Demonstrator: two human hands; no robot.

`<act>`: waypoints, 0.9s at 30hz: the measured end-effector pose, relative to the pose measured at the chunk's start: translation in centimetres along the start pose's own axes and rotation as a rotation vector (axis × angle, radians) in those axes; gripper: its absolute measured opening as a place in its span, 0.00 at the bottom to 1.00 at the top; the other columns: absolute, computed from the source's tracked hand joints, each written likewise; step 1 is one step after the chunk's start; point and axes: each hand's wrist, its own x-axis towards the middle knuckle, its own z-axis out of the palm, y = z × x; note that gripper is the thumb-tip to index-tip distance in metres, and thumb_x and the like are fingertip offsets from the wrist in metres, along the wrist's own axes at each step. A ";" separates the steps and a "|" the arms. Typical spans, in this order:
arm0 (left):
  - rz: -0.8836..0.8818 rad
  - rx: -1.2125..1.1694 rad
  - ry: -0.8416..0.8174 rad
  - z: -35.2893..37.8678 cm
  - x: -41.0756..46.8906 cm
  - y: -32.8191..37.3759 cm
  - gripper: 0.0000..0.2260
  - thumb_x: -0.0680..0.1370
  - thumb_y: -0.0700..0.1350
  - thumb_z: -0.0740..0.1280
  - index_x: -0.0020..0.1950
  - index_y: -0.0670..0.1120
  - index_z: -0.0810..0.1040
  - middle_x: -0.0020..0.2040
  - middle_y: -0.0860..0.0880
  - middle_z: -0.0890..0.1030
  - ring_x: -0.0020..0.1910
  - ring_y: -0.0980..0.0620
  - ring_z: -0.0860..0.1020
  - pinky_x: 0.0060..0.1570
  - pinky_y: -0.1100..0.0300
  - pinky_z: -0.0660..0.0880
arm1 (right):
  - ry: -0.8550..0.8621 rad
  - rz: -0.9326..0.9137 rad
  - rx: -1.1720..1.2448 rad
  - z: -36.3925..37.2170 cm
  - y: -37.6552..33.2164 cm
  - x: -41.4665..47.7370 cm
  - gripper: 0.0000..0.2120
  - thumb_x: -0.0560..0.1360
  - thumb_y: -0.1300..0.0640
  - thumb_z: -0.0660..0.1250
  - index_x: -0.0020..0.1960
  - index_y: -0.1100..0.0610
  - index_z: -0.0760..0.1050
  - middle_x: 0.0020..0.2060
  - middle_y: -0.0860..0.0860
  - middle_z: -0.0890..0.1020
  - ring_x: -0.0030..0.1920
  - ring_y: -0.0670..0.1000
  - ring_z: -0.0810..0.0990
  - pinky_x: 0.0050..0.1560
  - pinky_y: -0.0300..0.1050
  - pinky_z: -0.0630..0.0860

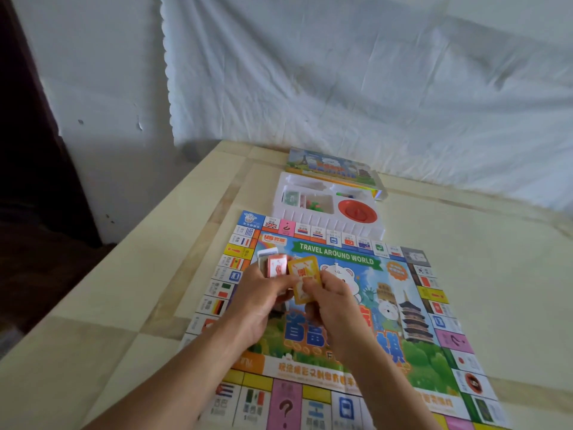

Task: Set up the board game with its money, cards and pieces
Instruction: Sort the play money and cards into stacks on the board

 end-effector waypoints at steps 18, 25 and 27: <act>-0.006 -0.206 0.308 -4.8 3.3 2.1 0.10 0.73 0.28 0.67 0.49 0.40 0.78 0.30 0.45 0.80 0.25 0.53 0.78 0.29 0.60 0.75 | 0.128 0.271 0.151 3.8 -4.3 9.8 0.06 0.73 0.69 0.67 0.39 0.65 0.74 0.30 0.56 0.77 0.25 0.48 0.71 0.20 0.36 0.69; -0.007 -0.270 0.327 -4.7 3.5 2.0 0.10 0.73 0.26 0.66 0.45 0.40 0.78 0.35 0.42 0.79 0.29 0.51 0.77 0.29 0.61 0.77 | 0.316 0.142 -0.285 6.8 -4.2 13.5 0.10 0.73 0.71 0.60 0.35 0.60 0.67 0.31 0.55 0.74 0.28 0.52 0.74 0.27 0.41 0.72; -0.009 -0.275 0.331 -4.8 3.7 1.7 0.09 0.73 0.26 0.66 0.46 0.39 0.77 0.35 0.42 0.79 0.28 0.52 0.77 0.29 0.61 0.78 | 0.345 0.102 -0.420 6.6 -3.8 13.6 0.11 0.73 0.70 0.58 0.34 0.59 0.66 0.32 0.54 0.74 0.36 0.55 0.78 0.34 0.43 0.74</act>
